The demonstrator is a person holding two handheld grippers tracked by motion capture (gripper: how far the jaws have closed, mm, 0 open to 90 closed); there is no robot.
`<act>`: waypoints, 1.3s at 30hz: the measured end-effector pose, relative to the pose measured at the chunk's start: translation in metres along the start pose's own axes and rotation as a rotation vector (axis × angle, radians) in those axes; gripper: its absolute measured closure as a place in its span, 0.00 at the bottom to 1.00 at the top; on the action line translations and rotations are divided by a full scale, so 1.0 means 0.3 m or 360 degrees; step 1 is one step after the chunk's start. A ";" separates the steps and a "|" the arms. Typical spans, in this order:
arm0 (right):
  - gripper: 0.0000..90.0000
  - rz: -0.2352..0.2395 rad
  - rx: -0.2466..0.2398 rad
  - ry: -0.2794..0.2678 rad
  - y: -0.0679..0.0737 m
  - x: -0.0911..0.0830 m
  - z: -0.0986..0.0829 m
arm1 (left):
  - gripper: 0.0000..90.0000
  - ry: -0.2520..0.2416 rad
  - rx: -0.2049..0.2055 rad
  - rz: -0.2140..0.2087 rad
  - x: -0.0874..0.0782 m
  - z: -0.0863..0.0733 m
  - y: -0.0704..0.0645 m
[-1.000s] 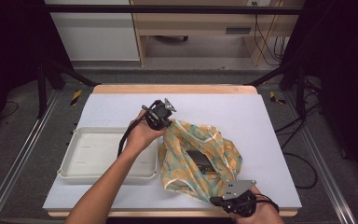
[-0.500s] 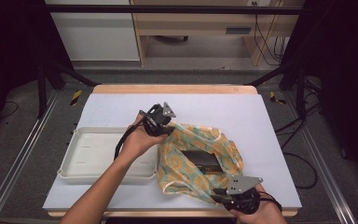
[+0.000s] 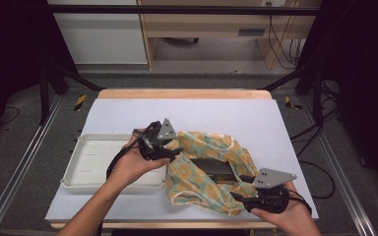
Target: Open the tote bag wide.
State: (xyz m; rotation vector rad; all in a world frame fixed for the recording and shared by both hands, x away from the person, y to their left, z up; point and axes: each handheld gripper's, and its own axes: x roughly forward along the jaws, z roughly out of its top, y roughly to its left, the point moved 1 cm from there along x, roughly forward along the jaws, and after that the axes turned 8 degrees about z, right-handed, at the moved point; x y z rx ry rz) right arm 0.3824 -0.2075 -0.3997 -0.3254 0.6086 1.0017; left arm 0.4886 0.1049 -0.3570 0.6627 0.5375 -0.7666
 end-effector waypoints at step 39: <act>0.95 -0.0262 0.0140 0.0070 -0.209 0.091 0.036 | 0.63 0.0187 -0.0194 0.0049 0.082 -0.154 -0.095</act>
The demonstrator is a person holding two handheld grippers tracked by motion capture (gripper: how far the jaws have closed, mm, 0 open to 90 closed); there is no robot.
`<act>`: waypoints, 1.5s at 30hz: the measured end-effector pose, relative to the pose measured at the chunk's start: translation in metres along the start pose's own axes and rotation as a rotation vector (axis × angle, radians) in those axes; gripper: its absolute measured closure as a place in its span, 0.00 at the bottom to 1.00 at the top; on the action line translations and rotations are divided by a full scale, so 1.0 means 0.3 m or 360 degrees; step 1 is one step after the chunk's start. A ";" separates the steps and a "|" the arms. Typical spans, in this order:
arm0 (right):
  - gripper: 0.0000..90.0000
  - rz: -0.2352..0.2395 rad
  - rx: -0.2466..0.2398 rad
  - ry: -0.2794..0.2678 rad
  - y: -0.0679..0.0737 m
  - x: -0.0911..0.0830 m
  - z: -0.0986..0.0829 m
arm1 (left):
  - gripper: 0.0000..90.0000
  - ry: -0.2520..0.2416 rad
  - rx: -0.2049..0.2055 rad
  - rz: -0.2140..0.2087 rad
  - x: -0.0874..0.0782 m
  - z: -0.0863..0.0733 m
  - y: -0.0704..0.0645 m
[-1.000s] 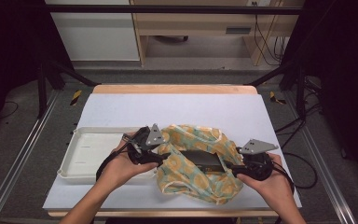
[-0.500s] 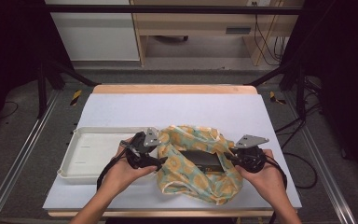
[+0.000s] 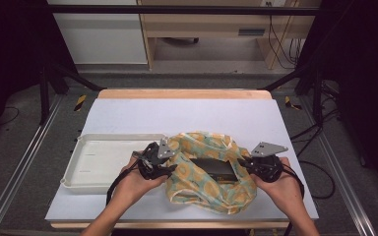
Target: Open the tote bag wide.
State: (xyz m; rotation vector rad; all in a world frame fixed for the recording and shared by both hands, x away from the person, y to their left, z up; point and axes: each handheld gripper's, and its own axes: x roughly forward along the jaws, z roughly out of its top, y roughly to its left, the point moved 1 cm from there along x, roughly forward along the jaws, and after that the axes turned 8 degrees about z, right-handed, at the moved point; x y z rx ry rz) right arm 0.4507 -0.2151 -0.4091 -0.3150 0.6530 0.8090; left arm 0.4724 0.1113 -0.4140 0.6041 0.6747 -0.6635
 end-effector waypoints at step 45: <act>1.00 -0.0074 0.0179 0.0260 -0.221 0.175 -0.119 | 1.00 0.0128 0.0212 -0.0134 -0.043 -0.102 -0.100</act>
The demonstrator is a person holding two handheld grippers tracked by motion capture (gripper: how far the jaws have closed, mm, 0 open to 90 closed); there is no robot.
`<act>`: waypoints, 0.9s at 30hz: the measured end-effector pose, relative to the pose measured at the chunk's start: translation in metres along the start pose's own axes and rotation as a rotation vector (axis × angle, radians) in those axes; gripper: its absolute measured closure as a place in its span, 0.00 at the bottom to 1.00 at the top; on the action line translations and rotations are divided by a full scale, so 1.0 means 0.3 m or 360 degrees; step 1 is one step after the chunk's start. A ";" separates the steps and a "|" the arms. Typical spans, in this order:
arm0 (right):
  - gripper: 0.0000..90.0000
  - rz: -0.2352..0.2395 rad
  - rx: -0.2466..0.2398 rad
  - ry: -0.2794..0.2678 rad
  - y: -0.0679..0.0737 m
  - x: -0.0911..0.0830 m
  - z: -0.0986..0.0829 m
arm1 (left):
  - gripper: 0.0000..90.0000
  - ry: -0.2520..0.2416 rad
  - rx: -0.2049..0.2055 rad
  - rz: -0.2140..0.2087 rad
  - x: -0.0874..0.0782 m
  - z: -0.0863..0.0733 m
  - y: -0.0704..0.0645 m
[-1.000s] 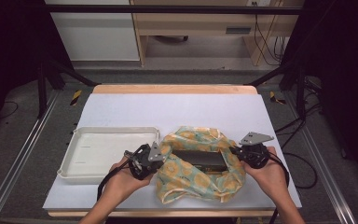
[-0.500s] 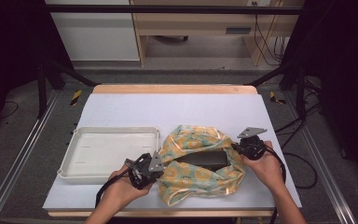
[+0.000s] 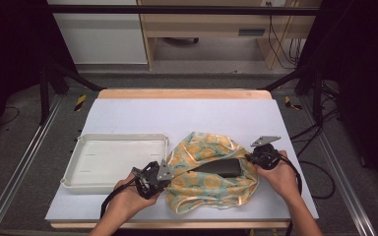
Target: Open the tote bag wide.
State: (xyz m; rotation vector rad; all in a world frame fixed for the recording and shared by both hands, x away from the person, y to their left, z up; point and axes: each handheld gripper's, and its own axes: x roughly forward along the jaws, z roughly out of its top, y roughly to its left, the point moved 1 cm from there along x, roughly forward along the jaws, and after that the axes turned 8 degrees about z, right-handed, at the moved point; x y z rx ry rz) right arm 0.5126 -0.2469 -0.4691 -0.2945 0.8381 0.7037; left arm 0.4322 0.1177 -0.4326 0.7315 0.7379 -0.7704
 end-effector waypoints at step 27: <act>0.50 -0.0083 -0.0054 -0.0298 0.115 -0.205 -0.002 | 1.00 -0.0033 -0.0050 0.0012 -0.035 0.002 0.034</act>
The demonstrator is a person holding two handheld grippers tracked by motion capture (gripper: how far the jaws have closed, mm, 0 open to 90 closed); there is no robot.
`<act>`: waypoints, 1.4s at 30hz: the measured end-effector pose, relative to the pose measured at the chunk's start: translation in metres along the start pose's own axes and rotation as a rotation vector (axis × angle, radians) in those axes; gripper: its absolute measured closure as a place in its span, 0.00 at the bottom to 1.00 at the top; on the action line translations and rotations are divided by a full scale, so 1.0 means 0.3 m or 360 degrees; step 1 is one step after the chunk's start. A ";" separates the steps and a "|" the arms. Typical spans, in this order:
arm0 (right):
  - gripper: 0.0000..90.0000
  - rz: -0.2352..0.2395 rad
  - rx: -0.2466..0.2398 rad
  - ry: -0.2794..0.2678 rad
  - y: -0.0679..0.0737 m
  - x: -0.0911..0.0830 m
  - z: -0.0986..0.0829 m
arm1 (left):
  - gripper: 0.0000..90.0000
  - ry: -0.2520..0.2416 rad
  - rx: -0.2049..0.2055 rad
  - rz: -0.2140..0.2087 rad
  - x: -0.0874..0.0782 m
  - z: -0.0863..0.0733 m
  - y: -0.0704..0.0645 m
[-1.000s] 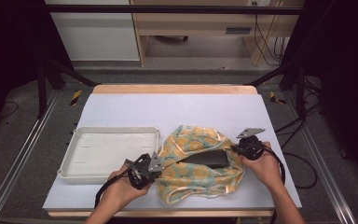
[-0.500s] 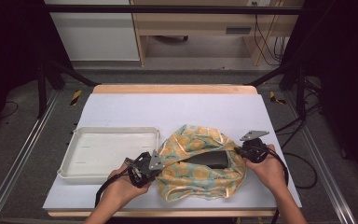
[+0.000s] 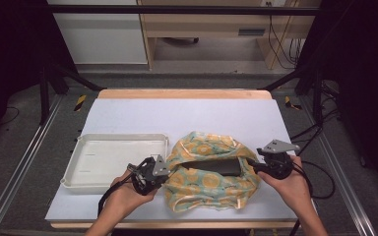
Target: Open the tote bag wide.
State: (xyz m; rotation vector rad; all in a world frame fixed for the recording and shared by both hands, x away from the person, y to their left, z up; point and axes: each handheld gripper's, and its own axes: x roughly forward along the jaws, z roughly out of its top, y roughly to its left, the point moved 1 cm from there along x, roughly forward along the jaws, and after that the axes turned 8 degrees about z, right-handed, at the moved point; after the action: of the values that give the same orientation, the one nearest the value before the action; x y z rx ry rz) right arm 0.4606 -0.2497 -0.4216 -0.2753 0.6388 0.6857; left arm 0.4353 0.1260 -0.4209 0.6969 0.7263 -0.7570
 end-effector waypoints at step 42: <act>1.00 0.0549 -0.0334 0.0107 0.323 0.049 -0.056 | 0.50 -0.0166 -0.0017 0.0111 -0.012 0.147 0.092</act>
State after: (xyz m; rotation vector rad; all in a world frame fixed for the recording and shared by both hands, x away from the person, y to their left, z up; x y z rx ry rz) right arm 0.3974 -0.1772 -0.4470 -0.3879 0.6864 1.0818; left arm 0.4692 0.1082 -0.3856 0.6649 0.6080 -0.7195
